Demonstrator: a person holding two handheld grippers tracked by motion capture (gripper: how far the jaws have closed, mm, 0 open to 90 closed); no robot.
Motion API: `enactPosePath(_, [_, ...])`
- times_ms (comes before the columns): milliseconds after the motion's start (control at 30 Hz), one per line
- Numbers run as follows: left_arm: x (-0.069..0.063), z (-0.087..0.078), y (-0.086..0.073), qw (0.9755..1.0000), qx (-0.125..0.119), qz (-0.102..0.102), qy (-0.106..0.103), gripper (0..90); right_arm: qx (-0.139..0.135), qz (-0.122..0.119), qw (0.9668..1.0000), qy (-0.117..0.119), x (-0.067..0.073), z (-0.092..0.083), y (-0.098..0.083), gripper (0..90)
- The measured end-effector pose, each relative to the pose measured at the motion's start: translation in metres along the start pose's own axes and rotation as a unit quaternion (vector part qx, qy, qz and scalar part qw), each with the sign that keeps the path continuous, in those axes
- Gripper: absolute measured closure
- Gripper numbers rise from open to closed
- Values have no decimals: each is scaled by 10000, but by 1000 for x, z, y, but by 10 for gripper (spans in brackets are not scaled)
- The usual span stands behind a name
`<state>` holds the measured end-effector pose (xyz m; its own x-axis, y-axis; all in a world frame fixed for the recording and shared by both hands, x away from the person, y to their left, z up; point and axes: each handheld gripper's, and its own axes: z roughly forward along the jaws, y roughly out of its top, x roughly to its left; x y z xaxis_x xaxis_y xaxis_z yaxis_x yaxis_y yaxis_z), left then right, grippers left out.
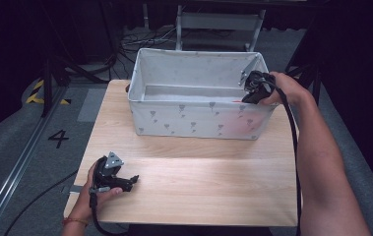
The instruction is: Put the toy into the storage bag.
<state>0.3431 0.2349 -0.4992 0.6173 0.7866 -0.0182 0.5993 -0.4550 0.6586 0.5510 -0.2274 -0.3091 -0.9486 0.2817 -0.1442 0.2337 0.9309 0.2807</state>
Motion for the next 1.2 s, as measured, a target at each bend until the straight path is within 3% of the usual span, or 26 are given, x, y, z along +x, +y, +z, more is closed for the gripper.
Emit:
enactPosePath(233, [0,0,0,10000,-1,0,1,70,3,159,9999,-42,-1,2,0,769])
enactPosePath(400, [-1,0,0,10000,17,-21,6,70,-202,310,9987,-339,0,0,-4,647])
enactPosePath(600, [-1,-1,-1,10000,26,-69,-9,70,-587,826,9929,-630,0,-8,-15,485])
enactPosePath(667, [-1,-1,-1,10000,25,-72,-9,70,-857,906,9900,-652,1,-14,-19,425])
enactPosePath(733, [-1,-1,-1,10000,25,-73,-10,70,-1099,1092,9851,-747,3,-20,-22,333])
enactPosePath(867, [-1,-1,0,10000,29,-51,-2,70,-1676,1404,9710,-963,8,-32,-30,262])
enactPosePath(900, [-1,-1,0,10000,29,-51,-2,70,-1676,1404,9710,-963,8,-32,-30,262])
enactPosePath(1033, [-1,-1,0,10000,27,-67,-9,70,-1961,1672,9573,-1311,14,-39,-36,220])
enactPosePath(1100, [-1,0,-1,10000,25,-73,-9,70,-2136,1809,9504,-1355,17,-42,-39,216])
enactPosePath(1200, [-1,-1,-1,10000,26,-80,-4,69,-2291,1883,9440,-1447,22,-44,-42,206])
